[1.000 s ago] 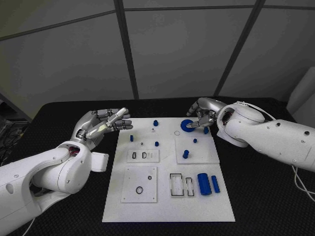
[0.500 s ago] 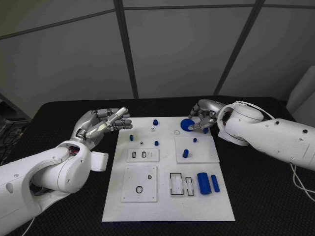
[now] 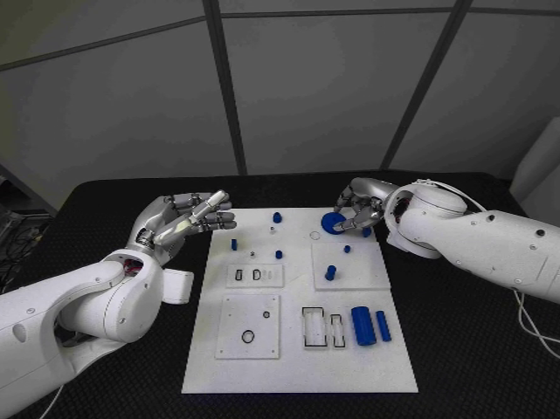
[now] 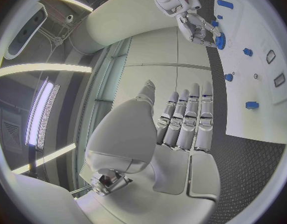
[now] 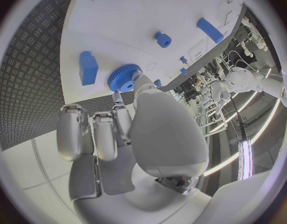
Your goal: Assemble the parts on the task board
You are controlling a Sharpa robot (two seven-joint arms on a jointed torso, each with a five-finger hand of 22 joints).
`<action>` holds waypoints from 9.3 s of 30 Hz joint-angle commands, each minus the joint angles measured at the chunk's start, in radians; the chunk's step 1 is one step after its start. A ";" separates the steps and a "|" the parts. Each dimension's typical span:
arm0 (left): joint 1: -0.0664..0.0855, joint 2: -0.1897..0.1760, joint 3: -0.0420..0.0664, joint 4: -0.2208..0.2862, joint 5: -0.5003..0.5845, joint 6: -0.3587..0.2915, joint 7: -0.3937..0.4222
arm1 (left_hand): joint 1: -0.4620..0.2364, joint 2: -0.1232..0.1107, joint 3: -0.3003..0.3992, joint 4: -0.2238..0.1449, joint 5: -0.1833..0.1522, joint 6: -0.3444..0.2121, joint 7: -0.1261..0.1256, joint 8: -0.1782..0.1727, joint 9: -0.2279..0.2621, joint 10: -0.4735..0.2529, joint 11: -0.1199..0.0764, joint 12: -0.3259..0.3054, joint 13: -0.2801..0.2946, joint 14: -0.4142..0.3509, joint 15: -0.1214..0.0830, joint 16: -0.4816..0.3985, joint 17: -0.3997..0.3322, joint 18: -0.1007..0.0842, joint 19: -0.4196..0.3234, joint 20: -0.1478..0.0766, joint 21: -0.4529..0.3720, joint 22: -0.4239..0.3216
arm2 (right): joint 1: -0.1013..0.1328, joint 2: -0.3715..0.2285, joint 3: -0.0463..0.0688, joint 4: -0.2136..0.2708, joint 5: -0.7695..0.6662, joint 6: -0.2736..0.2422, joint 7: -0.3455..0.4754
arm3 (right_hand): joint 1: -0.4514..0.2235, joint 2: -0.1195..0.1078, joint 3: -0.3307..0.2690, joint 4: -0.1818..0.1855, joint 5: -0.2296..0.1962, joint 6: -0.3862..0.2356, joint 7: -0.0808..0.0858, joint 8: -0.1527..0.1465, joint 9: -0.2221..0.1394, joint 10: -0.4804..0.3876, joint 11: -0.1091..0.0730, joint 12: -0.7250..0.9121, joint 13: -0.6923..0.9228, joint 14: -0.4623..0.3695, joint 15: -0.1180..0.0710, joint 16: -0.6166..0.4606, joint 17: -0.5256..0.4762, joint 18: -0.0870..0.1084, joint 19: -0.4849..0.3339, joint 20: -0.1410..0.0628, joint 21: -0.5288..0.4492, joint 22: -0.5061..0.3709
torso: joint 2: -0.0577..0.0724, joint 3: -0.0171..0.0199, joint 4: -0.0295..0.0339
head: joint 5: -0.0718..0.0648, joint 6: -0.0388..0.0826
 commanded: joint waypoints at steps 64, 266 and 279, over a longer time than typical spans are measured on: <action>0.001 0.006 0.001 -0.014 -0.007 0.018 -0.006 | 0.008 0.004 -0.004 -0.011 -0.002 0.000 0.004 -0.010 -0.001 -0.004 0.001 -0.009 -0.001 0.002 0.000 -0.009 0.003 -0.010 0.007 0.002 -0.001 -0.003 | 0.000 0.182 -0.008 0.068 -0.289 -0.172 0.033 | 0.032 0.064 0.080 -0.063 0.015 0.123 -0.017 -0.015 -0.010 0.040 -0.016 0.051 0.093 0.090 -0.017 0.017 0.196 -0.027 0.046 -0.016 0.041 0.094 | 0.000 -0.0016 0.0012 | 0.016 -0.004; -0.004 0.028 0.000 -0.066 -0.006 0.022 -0.017 | 0.019 0.014 0.001 -0.027 -0.001 0.002 0.005 -0.016 0.000 -0.002 0.002 -0.016 -0.001 0.003 0.001 -0.021 0.008 -0.011 0.006 0.003 -0.006 -0.006 | -0.060 -0.124 -0.042 -0.025 0.149 -0.146 0.373 | 0.022 0.118 0.115 -0.115 -0.043 0.185 -0.028 -0.071 0.008 0.007 -0.023 0.000 0.063 0.089 -0.018 0.012 0.194 -0.020 0.028 -0.013 0.022 0.066 | -0.013 0.0118 -0.0322 | -0.002 -0.013; -0.004 0.024 0.000 -0.065 -0.006 0.023 -0.018 | 0.019 0.014 0.001 -0.027 -0.001 0.002 0.005 -0.016 0.000 -0.002 0.002 -0.016 -0.001 0.003 0.001 -0.021 0.008 -0.011 0.006 0.003 -0.006 -0.006 | -0.059 -0.148 -0.040 0.066 0.151 -0.216 0.354 | 0.025 0.123 0.126 -0.123 -0.044 0.197 -0.034 -0.065 0.010 0.006 -0.030 -0.002 0.061 0.091 -0.023 0.015 0.202 -0.021 0.031 -0.018 0.025 0.073 | -0.015 0.0106 -0.0347 | 0.000 -0.016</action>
